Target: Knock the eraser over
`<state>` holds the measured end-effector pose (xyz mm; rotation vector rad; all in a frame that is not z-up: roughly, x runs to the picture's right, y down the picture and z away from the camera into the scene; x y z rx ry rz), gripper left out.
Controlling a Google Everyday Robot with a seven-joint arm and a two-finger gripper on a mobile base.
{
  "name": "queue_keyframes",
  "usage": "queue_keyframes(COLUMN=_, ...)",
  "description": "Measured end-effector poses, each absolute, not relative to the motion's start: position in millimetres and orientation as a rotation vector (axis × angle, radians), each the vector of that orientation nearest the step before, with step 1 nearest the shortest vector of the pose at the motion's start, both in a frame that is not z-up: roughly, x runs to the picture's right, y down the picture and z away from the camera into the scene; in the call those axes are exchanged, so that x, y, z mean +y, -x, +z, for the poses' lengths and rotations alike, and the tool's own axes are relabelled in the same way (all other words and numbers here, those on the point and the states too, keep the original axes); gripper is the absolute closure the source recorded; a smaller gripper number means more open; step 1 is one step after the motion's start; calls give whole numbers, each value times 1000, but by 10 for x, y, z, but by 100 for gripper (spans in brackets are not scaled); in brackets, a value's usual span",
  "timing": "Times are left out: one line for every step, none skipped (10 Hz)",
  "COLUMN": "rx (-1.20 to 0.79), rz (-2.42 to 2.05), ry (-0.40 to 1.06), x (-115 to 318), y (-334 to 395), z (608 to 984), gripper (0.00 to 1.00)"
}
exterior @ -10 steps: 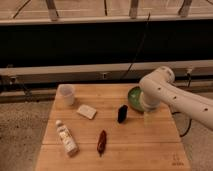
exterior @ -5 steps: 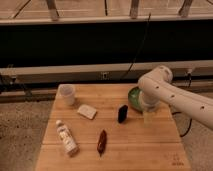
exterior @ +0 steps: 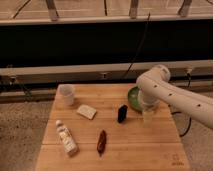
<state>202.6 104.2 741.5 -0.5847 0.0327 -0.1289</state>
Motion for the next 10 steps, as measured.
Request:
queue_keyframes(rx=34, rz=-132, ry=586, x=1037, y=-2027, z=7434, gripper=20)
queue_keyframes(rx=34, rz=-134, ry=587, x=1035, y=-2031, z=7446, gripper=20)
queue_keyframes(rx=33, rz=-137, ry=587, x=1027, y=-2021, z=7462, gripper=20)
queue_keyframes(rx=32, rz=-142, ry=587, x=1019, y=-2014, z=7477, gripper=20)
queue_keyframes(rx=33, rz=-145, ry=590, x=1017, y=-2022, z=7495, gripper=20)
queue_keyframes(rx=33, rz=-149, ry=593, x=1014, y=-2016, z=7519, gripper=20)
queue_keyframes(rx=33, rz=-154, ry=595, x=1008, y=-2001, z=7537, gripper=20)
queue_keyframes(rx=32, rz=-157, ry=595, x=1001, y=-1998, z=7558, gripper=20)
queue_keyframes(rx=32, rz=-160, ry=597, x=999, y=-1992, z=7570, gripper=20)
queue_keyframes(rx=31, rz=-163, ry=598, x=998, y=-1986, z=7586, gripper=20)
